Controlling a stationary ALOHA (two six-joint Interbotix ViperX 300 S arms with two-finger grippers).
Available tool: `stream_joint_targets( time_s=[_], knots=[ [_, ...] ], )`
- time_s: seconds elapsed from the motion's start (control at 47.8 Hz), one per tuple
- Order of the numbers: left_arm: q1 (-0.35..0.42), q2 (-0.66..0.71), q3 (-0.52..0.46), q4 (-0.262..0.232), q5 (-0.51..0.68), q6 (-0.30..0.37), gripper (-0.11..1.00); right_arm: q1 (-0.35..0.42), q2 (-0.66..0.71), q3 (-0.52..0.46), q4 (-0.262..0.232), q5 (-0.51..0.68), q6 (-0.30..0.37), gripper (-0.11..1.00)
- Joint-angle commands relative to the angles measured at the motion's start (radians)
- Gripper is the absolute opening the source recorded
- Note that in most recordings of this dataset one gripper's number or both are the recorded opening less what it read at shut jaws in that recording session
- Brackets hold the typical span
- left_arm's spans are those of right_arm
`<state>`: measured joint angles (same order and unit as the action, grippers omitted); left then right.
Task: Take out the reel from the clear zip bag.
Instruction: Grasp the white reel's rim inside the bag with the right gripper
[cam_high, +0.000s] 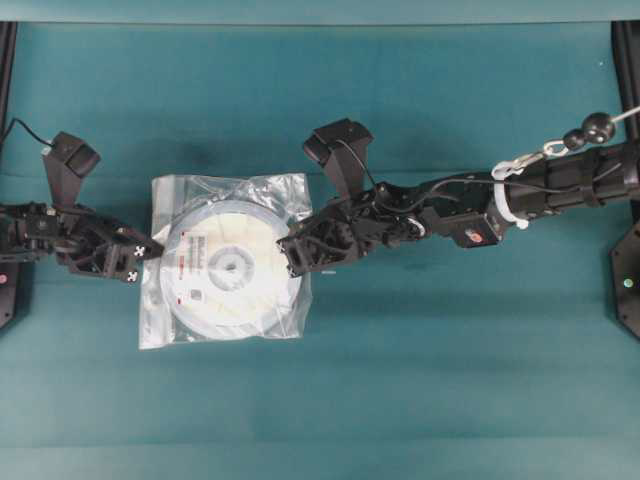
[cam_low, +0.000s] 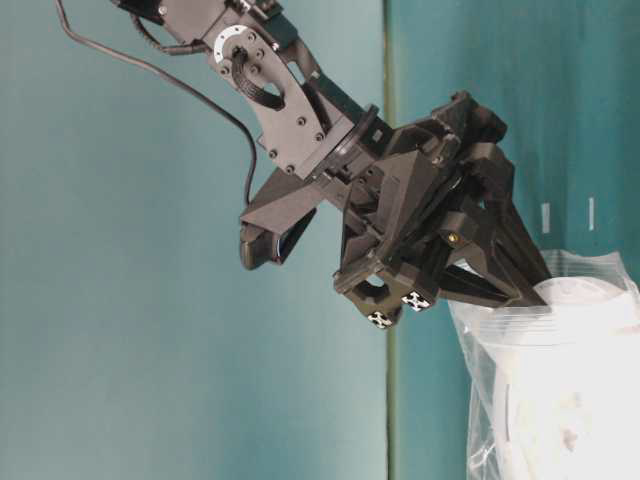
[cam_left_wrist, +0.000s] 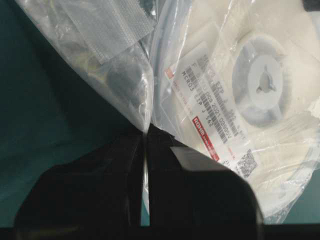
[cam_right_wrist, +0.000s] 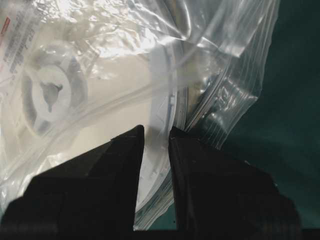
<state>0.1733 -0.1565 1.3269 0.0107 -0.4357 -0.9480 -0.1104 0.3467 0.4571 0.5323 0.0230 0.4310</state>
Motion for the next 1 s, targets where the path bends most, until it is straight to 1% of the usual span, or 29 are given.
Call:
stream_joint_targets(
  time_s=[0.0, 0.167, 0.209, 0.293, 0.606, 0.711, 0.982],
  knots=[
    [-0.003, 0.002, -0.008, 0.003, -0.003, 0.002, 0.01, 0.012, -0.009, -0.012, 0.003, -0.005, 0.017, 0.24],
    [-0.003, 0.002, -0.008, 0.002, -0.003, 0.002, 0.01, 0.012, -0.015, -0.002, 0.003, -0.005, 0.038, 0.24],
    [-0.003, 0.002, -0.006, 0.003, -0.003, 0.002, 0.01, 0.012, -0.017, 0.002, 0.003, -0.006, 0.038, 0.24],
    [-0.003, 0.002, -0.008, 0.002, -0.003, 0.002, 0.01, 0.012, -0.018, 0.003, 0.003, -0.005, 0.038, 0.19],
    [-0.003, 0.002, -0.008, 0.002, -0.003, 0.002, 0.01, 0.014, -0.034, 0.008, 0.000, -0.003, 0.029, 0.18],
    [-0.003, 0.002, -0.008, 0.003, -0.003, 0.002, 0.01, 0.018, -0.041, 0.009, -0.003, -0.005, 0.028, 0.14],
    [-0.003, 0.002, -0.006, 0.003, -0.003, 0.002, 0.01, 0.021, -0.071, 0.055, -0.003, -0.009, 0.034, 0.12]
  ],
)
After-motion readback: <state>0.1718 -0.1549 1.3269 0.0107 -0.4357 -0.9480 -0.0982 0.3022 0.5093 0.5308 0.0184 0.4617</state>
